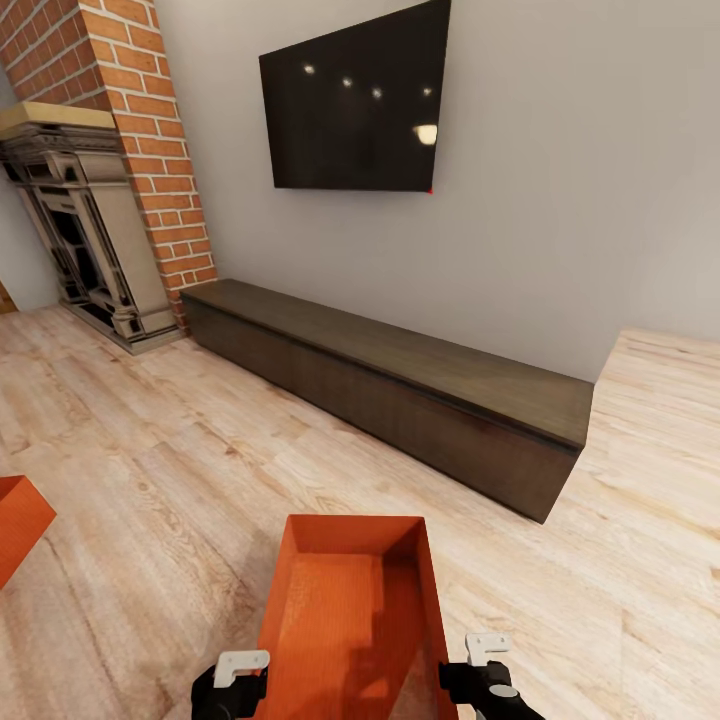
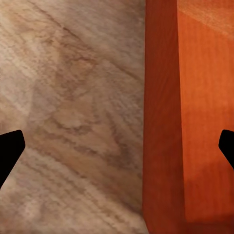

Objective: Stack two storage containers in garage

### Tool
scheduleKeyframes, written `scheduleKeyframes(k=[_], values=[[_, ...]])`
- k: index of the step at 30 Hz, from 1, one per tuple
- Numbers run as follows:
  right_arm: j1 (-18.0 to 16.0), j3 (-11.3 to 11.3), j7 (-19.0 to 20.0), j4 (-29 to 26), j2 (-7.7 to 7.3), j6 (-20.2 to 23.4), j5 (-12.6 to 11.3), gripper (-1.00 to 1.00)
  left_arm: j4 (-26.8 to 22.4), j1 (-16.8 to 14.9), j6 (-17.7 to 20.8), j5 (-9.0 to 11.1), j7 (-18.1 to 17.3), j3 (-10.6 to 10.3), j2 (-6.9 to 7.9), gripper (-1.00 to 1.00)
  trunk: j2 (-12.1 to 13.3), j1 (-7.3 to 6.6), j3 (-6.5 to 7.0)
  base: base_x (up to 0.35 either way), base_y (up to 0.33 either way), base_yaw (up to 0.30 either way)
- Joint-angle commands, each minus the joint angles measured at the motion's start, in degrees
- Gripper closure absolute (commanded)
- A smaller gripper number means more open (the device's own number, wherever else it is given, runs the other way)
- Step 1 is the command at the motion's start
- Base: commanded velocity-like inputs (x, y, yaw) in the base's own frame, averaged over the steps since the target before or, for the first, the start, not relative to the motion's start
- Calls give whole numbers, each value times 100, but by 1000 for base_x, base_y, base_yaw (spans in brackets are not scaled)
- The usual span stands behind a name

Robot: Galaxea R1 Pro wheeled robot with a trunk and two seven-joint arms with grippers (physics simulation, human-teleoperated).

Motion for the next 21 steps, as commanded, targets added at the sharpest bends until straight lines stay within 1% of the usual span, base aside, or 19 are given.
scheduleKeyframes(k=[1,16,21], values=[[-3,12,-26,6,1,-15,13,-100,4,-3,-18,0,32,-16,1,-100,-2,-1,-5,0,0,0],[-3,12,-26,11,4,-15,13,-100,0,-3,-18,0,32,-13,6,-100,-2,-1,-5,0,0,0],[-3,12,-26,7,68,-15,13,-100,0,-3,-20,0,32,-13,6,-100,-2,-1,-5,0,0,0]])
